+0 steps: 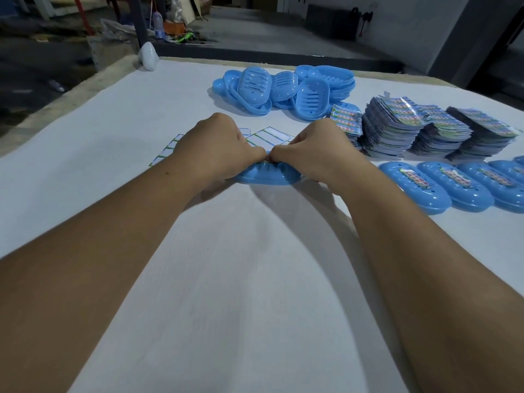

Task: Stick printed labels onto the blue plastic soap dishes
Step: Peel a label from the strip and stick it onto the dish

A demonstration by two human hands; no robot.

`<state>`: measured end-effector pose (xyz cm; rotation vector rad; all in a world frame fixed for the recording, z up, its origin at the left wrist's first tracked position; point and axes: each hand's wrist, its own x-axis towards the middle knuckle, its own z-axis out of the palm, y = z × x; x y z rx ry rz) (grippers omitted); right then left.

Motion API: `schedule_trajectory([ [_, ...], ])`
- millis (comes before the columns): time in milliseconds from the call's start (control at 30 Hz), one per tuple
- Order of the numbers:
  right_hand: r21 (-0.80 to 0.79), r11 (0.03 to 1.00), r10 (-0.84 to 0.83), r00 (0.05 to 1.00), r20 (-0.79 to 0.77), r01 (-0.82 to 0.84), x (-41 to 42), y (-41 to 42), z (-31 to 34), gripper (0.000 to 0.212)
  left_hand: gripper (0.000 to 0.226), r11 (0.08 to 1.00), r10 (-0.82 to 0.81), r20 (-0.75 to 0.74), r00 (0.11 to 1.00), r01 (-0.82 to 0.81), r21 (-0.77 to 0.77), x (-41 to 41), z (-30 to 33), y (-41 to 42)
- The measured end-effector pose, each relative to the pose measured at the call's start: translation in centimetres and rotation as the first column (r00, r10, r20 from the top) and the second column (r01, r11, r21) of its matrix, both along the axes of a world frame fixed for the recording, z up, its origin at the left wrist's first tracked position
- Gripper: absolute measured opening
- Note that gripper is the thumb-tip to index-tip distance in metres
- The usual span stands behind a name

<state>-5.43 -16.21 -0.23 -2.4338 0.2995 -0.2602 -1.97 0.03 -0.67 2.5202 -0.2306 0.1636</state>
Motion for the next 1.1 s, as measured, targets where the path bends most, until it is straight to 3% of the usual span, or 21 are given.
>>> schedule_trajectory([
  [300,-0.071,0.997,-0.021,1.000,0.015,0.022,-0.3,-0.2,0.3,0.047,0.033,0.983,0.030,0.133,0.991,-0.053,0.175,-0.6,0.4,-0.1],
  [467,-0.026,1.000,0.009,1.000,-0.017,-0.010,-0.1,-0.4,0.3,0.040,0.032,0.971,0.014,0.212,0.977,-0.064,0.229,-0.7,0.5,-0.2],
  [667,0.168,0.986,0.030,0.998,-0.047,-0.022,0.0,-0.6,-0.1,0.033,0.033,0.982,0.021,0.201,0.979,-0.058,0.182,-0.2,0.3,0.2],
  [767,0.333,0.943,-0.025,0.995,0.093,-0.007,0.4,-1.2,0.0,0.023,0.027,0.997,0.072,0.173,0.982,-0.077,0.023,0.2,0.1,0.7],
  [900,0.274,0.960,-0.021,0.967,0.254,-0.051,0.6,-1.0,0.1,0.004,0.017,0.993,0.117,0.221,0.968,-0.106,-0.060,0.7,0.2,1.4],
  [1100,-0.033,0.937,0.350,0.935,0.052,-0.349,-0.7,0.7,0.0,0.073,0.017,0.996,0.086,0.311,0.947,-0.076,-0.043,0.6,0.1,1.6],
])
